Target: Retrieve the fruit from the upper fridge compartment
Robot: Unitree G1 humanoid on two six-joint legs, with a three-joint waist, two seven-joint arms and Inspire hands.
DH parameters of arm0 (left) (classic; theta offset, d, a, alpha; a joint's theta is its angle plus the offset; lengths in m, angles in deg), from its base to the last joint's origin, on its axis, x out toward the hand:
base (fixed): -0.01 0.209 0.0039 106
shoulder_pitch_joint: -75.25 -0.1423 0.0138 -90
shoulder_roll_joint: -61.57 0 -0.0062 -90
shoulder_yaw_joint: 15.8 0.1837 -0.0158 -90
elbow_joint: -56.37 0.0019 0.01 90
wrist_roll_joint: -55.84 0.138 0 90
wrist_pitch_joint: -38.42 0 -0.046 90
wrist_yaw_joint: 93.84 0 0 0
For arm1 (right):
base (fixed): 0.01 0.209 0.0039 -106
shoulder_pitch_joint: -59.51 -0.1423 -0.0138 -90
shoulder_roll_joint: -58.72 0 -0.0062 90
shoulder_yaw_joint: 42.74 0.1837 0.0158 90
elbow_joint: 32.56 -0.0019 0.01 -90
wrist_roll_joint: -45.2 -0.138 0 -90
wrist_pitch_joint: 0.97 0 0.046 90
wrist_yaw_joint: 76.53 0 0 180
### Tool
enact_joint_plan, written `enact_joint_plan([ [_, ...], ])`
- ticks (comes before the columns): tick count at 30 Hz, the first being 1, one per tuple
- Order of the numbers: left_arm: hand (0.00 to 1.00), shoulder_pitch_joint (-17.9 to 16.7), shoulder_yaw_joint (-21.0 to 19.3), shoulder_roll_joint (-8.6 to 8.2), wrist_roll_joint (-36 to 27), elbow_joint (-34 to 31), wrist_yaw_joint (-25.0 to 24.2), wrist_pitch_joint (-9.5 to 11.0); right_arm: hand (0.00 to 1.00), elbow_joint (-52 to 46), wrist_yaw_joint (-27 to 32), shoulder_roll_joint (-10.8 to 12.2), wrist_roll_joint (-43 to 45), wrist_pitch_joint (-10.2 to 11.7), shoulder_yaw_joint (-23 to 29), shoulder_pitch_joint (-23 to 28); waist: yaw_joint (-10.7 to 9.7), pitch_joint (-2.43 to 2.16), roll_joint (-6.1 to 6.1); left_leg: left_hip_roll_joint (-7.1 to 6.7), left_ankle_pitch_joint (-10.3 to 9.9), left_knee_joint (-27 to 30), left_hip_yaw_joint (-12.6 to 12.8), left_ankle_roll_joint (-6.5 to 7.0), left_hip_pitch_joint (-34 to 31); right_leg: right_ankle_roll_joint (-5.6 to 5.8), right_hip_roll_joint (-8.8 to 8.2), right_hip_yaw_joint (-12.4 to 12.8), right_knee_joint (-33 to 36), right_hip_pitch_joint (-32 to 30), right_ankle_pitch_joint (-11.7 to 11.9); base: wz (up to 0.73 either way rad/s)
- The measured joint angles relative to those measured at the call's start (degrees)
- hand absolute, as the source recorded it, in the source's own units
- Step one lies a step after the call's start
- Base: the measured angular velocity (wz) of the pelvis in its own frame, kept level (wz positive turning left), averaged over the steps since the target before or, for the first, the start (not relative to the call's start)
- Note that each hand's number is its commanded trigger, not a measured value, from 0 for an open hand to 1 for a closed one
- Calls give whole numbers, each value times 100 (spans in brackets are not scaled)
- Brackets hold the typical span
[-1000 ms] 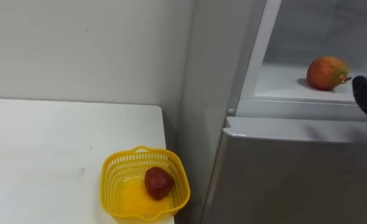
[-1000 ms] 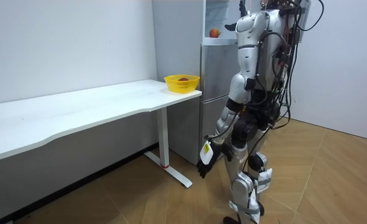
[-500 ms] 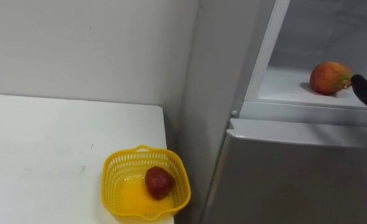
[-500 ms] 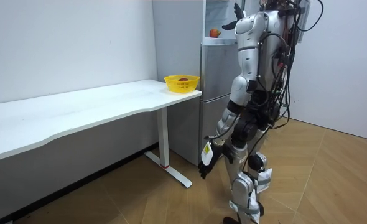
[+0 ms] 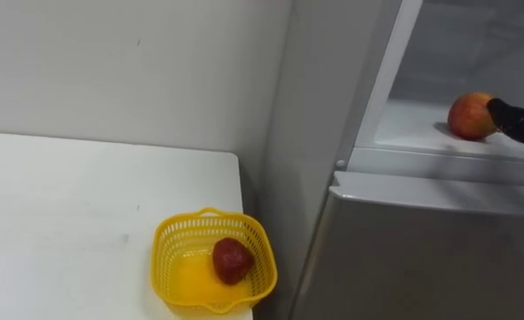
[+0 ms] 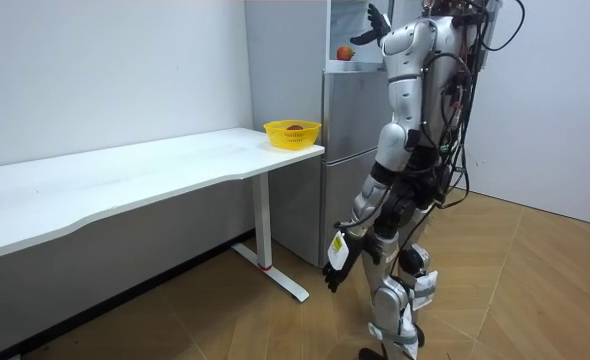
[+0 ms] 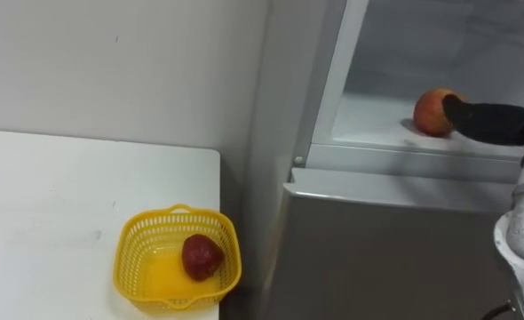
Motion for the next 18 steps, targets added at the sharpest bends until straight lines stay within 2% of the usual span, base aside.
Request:
enact_joint_plan([
  [2, 0, -5, -1, 1, 0, -18, 18, -14, 0, 57, -111, -92, -74, -21, -90, 0, 47, -2, 9, -1, 0, 4, -5, 0, -1, -2, -1, -4, 1, 0, 1, 0],
  [8, 0, -79, -9, 9, 4, -140, 48, -27, 0, 311, -291, -111, -139, -73, -170, -15, 81, -19, 45, -4, 0, 29, -81, 0, -40, -4, -21, -95, 3, 6, 2, 5],
  [11, 0, -132, -16, 23, 7, -275, 35, -30, 0, 580, -340, -202, -181, -112, -274, -138, 96, -34, 79, -6, 1, 34, -82, 0, -67, -4, -31, -114, 2, -7, 2, 5],
  [18, 0, -239, -41, 37, 4, -454, -20, -64, 0, 878, -557, -216, -405, -232, -373, -448, 88, -40, 92, -5, 4, 46, -153, -6, -87, -4, -35, -154, 0, 2, 2, 3],
])
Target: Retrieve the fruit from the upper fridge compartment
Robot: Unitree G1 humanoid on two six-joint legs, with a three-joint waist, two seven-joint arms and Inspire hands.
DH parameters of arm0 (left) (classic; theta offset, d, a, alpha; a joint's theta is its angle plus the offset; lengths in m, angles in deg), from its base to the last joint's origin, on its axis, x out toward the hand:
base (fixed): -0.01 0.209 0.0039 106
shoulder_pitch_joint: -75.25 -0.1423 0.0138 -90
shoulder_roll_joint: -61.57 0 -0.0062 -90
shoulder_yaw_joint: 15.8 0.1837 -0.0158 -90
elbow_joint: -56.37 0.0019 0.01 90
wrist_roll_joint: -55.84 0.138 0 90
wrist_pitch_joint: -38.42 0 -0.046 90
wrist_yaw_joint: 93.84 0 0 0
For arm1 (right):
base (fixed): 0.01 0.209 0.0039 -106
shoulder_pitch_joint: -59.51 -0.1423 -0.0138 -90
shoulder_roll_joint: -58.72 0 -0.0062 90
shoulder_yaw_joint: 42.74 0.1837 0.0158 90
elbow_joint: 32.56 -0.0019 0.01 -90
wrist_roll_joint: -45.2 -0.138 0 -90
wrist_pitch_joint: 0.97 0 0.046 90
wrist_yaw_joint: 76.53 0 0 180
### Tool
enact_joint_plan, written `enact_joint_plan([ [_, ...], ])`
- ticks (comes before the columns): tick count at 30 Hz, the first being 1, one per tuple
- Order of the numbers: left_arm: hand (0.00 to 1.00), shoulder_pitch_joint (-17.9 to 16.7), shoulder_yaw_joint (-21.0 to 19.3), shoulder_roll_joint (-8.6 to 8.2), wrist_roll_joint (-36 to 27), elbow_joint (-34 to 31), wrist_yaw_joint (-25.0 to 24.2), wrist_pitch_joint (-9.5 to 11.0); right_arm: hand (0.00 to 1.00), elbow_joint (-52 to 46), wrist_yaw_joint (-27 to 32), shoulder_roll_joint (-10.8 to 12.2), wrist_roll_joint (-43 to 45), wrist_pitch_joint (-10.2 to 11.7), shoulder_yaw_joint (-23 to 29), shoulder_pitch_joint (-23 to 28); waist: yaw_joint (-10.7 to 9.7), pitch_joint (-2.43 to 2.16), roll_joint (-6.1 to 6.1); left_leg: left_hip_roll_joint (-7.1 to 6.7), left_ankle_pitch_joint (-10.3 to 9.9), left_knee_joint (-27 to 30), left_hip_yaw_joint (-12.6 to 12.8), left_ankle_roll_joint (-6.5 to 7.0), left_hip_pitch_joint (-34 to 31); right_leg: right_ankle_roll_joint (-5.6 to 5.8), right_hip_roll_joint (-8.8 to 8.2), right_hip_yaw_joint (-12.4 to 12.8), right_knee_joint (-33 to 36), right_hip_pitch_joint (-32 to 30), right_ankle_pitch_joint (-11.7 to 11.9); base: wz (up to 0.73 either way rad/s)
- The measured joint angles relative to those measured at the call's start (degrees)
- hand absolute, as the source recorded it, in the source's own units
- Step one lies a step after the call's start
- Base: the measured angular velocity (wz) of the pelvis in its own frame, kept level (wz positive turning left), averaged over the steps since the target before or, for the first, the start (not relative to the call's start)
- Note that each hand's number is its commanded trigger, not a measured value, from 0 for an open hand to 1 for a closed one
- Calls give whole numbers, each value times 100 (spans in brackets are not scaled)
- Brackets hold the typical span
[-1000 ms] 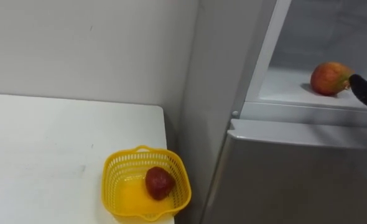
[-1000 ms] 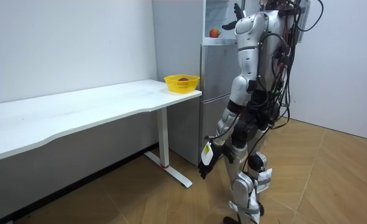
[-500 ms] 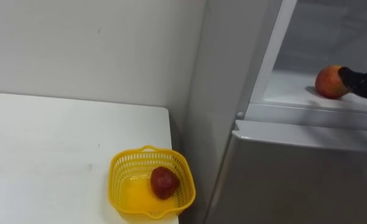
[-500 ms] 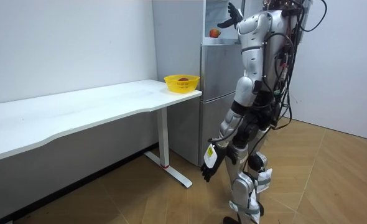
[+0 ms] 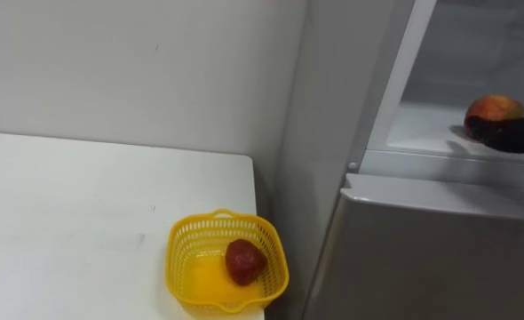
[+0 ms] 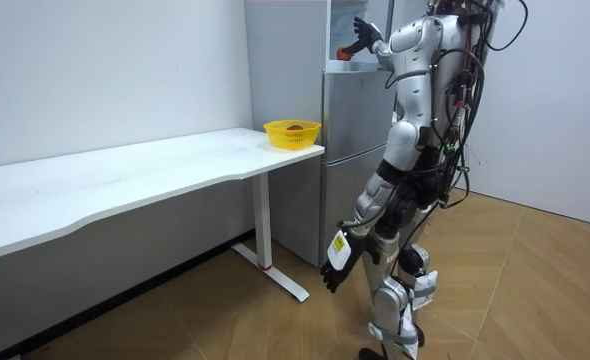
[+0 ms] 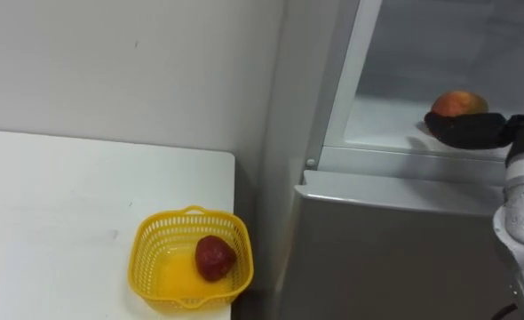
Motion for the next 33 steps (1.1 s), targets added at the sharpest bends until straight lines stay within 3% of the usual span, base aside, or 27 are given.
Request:
enact_joint_plan([
  [10, 0, -23, 6, 42, 5, -127, -110, -151, 0, 467, -333, -75, -339, -122, -199, -124, -20, -4, -14, -5, 1, 56, -72, 0, -80, 0, -10, -108, -1, -26, 0, 4],
  [15, 0, 12, 3, 78, 5, -106, -168, -197, 0, 1163, -486, -411, -508, -121, -448, -490, 5, 5, -49, -6, 1, 71, -85, 0, -93, 0, -6, -105, -4, -27, 0, 1],
  [23, 0, 48, 5, 83, -3, -96, -227, -208, 0, 1494, -562, -441, -631, -119, -492, -504, 61, 20, -159, -16, 1, 93, -91, -1, -87, -5, -4, -97, -5, -10, 3, 0],
  [33, 0, 143, 12, 91, -2, 129, -217, -246, 0, 1855, -866, -445, -763, -80, -484, -657, 127, 55, -109, -10, -1, 39, -89, -4, -87, -16, 8, -93, -1, 8, 9, 0],
])
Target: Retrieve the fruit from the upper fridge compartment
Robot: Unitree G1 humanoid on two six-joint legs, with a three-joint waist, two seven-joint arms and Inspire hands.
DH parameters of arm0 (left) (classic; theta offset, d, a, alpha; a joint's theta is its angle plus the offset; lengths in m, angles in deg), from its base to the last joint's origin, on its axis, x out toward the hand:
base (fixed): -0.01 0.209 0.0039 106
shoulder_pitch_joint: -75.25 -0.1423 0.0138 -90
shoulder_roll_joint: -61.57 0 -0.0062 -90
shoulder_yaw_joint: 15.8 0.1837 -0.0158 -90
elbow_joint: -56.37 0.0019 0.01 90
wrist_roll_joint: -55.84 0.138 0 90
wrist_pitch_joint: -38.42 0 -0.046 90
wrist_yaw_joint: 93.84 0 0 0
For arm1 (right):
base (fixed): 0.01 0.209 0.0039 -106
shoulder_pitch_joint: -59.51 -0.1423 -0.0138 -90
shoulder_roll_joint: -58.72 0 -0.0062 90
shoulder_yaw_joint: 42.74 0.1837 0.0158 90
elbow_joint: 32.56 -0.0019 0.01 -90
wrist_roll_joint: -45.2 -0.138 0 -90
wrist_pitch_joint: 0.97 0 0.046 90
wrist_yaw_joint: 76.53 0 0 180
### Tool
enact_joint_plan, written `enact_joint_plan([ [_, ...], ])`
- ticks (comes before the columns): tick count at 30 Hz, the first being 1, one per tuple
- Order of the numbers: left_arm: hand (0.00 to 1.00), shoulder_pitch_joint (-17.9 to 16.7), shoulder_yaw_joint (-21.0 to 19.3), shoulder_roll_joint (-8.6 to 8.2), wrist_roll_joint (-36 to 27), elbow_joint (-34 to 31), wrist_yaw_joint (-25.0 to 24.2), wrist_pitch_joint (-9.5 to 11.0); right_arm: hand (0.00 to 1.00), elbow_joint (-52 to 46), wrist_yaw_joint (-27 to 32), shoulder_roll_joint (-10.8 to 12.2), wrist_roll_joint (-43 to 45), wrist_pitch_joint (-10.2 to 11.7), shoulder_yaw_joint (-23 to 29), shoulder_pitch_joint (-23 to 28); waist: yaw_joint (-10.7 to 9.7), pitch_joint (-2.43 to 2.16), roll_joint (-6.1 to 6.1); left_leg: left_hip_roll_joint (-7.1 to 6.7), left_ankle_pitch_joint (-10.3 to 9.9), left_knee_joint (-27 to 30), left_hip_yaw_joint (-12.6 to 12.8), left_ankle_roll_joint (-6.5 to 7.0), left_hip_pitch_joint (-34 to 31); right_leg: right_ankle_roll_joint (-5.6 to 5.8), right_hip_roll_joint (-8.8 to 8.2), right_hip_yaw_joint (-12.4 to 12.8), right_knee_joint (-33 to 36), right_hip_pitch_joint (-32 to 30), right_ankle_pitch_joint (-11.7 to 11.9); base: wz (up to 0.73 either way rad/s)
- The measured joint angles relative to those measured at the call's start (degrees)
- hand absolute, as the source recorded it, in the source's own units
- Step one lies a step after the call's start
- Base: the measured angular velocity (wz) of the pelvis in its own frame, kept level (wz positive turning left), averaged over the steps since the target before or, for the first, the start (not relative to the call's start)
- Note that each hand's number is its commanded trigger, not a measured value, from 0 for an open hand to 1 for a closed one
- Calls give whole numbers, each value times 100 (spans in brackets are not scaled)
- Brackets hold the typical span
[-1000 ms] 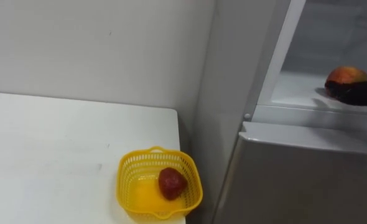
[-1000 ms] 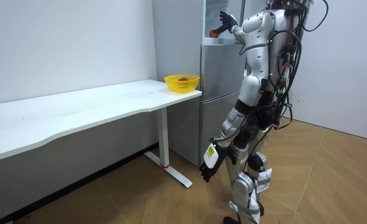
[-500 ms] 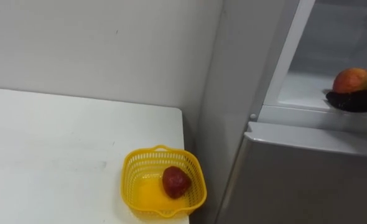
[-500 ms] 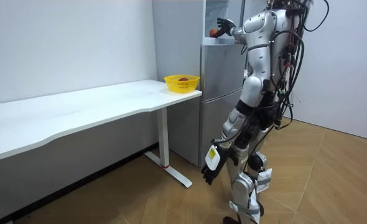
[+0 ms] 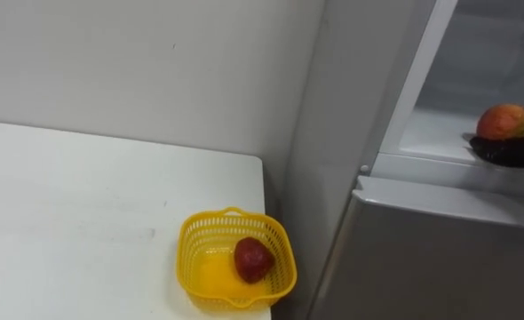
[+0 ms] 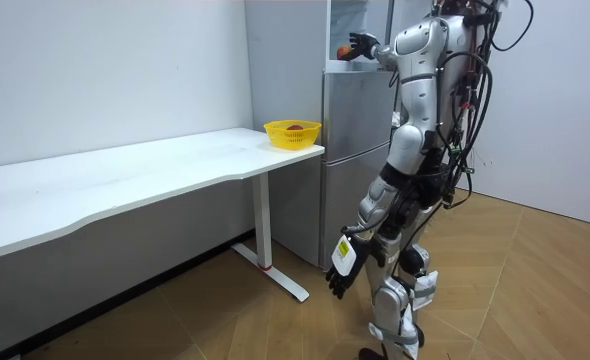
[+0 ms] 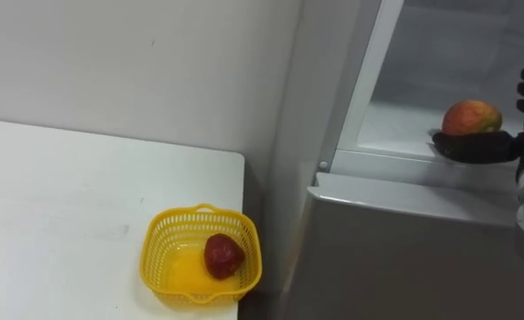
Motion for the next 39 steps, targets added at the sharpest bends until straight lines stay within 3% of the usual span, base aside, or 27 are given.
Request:
enact_joint_plan([
  [10, 0, 20, 4, 1, -40, -18, -34, -119, 0, 26, -369, -42, -105, -13, 0, -8, -34, -9, 15, 2, 0, 10, 0, 0, -8, 0, -4, -17, 0, -4, 0, 0],
  [18, 0, 72, 2, 3, -37, -18, -121, -327, 0, 417, -1036, -53, -659, -291, -5, -207, -72, -38, 41, 12, 0, 46, -16, 0, -1, -2, -13, -28, 6, 8, 1, 0],
  [25, 0, 87, -11, 2, 0, -9, -125, -367, 0, 515, -1382, -94, -657, -289, -1, -233, -70, -42, 51, 12, 0, 49, -21, -1, -4, -12, -5, -21, 3, 1, 8, 0],
  [26, 0, 105, -11, 2, 1, 7, -127, -368, 20, 570, -1454, -128, -657, -285, -6, -234, -37, -46, 49, 13, 0, 48, -20, -2, 10, -12, -1, -15, 3, 10, 8, 0],
  [27, 0, 139, -11, 2, 0, 43, -137, -367, 71, 615, -1528, -175, -656, -287, -9, -234, 0, -44, 51, 11, 0, 49, -20, -2, 32, -13, -1, -14, 3, 31, 8, 0],
  [28, 0, 156, -11, 2, 0, 78, -144, -367, 100, 640, -1565, -193, -653, -289, -11, -234, 17, -43, 52, 11, 0, 49, -20, -2, 55, -13, -1, -14, 2, 45, 8, 0],
  [39, 0, 300, -12, 5, 0, 358, -346, -360, 100, 804, -1689, -291, -649, -204, -36, -255, 58, -34, 46, 16, 0, 22, -21, -6, 110, -12, -3, -12, -5, 100, 8, 0],
])
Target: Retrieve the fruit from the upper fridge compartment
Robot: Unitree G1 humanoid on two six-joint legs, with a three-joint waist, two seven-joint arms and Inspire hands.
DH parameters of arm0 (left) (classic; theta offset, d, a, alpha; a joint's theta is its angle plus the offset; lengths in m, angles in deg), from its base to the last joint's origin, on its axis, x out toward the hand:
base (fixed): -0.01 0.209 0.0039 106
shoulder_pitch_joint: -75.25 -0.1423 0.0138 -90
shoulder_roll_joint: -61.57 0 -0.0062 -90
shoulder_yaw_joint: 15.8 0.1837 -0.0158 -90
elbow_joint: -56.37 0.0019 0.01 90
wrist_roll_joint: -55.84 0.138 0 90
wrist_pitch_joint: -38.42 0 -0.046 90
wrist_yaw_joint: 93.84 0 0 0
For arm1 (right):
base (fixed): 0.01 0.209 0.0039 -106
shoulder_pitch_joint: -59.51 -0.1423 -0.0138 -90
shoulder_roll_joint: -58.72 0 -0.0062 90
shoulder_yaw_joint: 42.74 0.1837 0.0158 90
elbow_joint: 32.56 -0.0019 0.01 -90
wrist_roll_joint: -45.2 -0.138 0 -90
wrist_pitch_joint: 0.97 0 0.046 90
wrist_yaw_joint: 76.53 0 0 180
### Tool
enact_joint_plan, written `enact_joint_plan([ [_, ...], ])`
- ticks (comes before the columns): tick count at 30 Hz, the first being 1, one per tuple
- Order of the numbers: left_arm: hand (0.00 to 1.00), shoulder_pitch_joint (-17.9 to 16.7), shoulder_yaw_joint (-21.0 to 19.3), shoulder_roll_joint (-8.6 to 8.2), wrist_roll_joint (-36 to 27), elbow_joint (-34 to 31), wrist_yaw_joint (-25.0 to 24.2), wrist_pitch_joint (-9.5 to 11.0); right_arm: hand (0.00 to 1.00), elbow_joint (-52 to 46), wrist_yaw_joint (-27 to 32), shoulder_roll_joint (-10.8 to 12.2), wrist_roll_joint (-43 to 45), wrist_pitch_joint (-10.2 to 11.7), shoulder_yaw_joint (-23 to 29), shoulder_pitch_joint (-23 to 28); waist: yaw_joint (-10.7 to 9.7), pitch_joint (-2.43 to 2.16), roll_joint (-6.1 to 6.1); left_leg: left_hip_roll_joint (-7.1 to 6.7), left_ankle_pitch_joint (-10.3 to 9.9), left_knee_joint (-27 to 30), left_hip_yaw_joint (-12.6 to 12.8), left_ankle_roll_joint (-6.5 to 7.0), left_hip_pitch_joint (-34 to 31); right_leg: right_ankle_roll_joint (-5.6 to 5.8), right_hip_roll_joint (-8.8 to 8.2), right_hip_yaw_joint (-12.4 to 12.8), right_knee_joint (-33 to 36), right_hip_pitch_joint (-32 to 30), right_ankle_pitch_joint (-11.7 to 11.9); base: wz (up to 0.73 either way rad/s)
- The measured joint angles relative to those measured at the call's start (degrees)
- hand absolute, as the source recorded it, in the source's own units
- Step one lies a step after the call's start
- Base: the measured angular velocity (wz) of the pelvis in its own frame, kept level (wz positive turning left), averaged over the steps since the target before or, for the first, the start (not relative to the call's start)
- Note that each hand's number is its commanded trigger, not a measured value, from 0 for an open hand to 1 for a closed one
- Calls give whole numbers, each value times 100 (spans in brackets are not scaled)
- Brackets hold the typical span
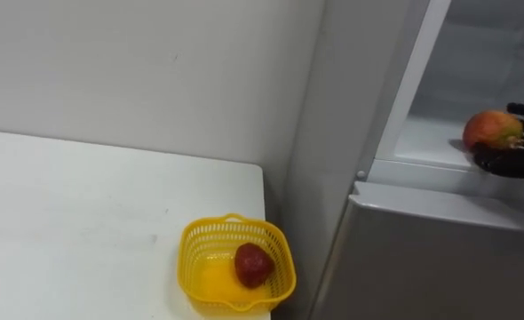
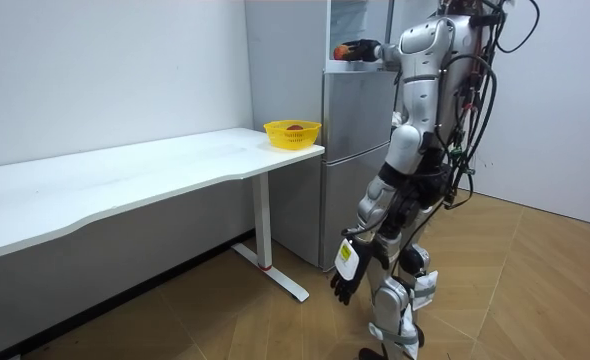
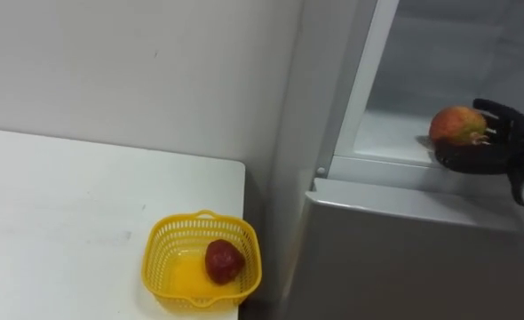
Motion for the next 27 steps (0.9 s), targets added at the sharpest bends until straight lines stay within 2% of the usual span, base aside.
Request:
enact_joint_plan([
  [2, 0, 8, 2, 0, -2, 4, -9, 1, 100, 1, 8, -8, 6, 31, -7, -26, 3, 13, -21, 1, 1, -4, 6, -2, 36, 0, -5, 9, 3, -4, 0, -4],
  [4, 0, 35, 6, 0, -5, 26, -14, 1, 100, 0, 19, -8, 6, 38, -21, -62, -9, 50, -12, 3, 1, -9, 7, -2, 47, 0, -2, 9, 4, 2, 0, -3],
  [5, 0, 52, 6, 0, -5, 31, -21, 1, 100, 1, 38, -8, 8, 38, -18, -81, -8, 37, -40, 3, 1, -16, 7, -2, 52, 0, -2, 13, 4, 0, 0, 0],
  [12, 0, 220, 6, 5, -5, 175, -40, 15, 100, 3, 180, -19, 30, 28, -18, -135, 118, 32, -52, 11, 5, -62, 3, -8, 82, 0, 0, 14, -7, 0, 0, 0],
  [27, 0, 196, 7, 23, -48, 210, 18, 62, 100, 6, 270, -17, -135, 17, -261, -250, 147, 44, -87, 7, 7, -70, -24, -7, 88, 1, -5, -15, -21, 12, -1, 0],
])
